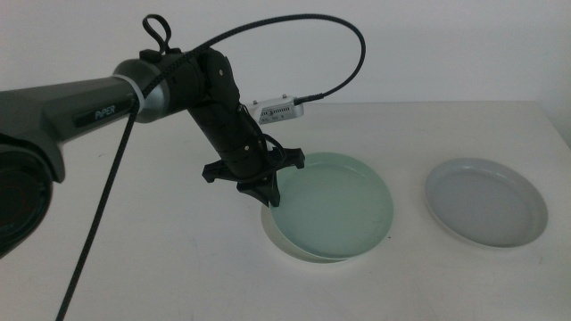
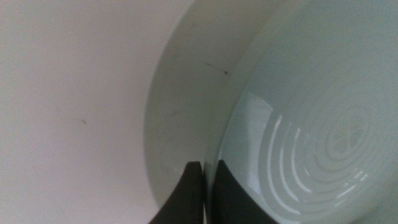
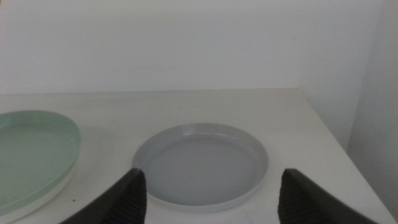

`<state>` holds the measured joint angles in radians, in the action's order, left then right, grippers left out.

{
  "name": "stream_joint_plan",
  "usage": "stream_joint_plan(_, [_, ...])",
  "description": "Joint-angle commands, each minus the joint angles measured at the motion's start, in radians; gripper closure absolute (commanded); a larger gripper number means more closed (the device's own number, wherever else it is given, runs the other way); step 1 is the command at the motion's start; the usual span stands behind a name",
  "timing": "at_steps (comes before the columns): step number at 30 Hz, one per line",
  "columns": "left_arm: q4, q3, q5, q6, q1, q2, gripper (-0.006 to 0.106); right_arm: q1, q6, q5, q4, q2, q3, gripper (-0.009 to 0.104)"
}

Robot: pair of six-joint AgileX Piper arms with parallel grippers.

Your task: Stack the three bowls on top of each other.

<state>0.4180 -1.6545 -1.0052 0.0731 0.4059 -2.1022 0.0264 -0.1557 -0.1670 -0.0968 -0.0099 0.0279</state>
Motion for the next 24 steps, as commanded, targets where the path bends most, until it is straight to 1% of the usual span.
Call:
stream_joint_plan(1, [0.037,-0.034,0.021,0.003,0.005,0.051,0.099,0.002,0.011,0.081,-0.014,-0.027,-0.006,0.041])
stream_joint_plan(4, [0.031,-0.034,0.019,0.003,0.005,0.049,0.095,0.002,0.011,0.081,-0.014,-0.027,-0.006,0.041])
stream_joint_plan(5, [0.020,-0.034,0.019,0.003,0.005,0.049,0.087,0.002,0.011,0.081,-0.014,-0.027,-0.006,0.041])
stream_joint_plan(6, [0.015,-0.034,0.019,0.003,0.005,0.049,0.081,0.002,0.011,0.081,-0.014,-0.027,-0.006,0.041])
stream_joint_plan(8, [0.005,-0.034,0.019,0.003,0.005,0.049,0.062,0.002,0.011,0.081,-0.014,-0.027,-0.006,0.041])
stream_joint_plan(11, [-0.005,-0.034,0.015,0.003,0.006,0.050,0.026,0.002,0.011,0.081,-0.014,-0.027,-0.006,0.041])
stream_joint_plan(14, [-0.006,-0.055,-0.017,-0.002,-0.001,0.062,-0.004,0.002,0.011,0.081,-0.014,-0.027,-0.006,0.041])
stream_joint_plan(16, [-0.006,-0.080,-0.058,-0.015,-0.008,0.082,-0.004,0.002,0.011,0.081,-0.014,-0.027,-0.006,0.041])
stream_joint_plan(18, [-0.024,-0.112,-0.099,-0.035,-0.013,0.120,-0.004,0.002,0.011,0.081,-0.014,-0.027,-0.006,0.041])
stream_joint_plan(21, [-0.083,-0.136,-0.154,-0.048,-0.021,0.199,-0.004,0.002,0.011,0.081,-0.014,-0.027,-0.006,0.041])
stream_joint_plan(24, [-0.160,-0.136,-0.182,-0.037,-0.023,0.294,-0.004,0.002,0.011,0.081,-0.014,-0.027,-0.006,0.041])
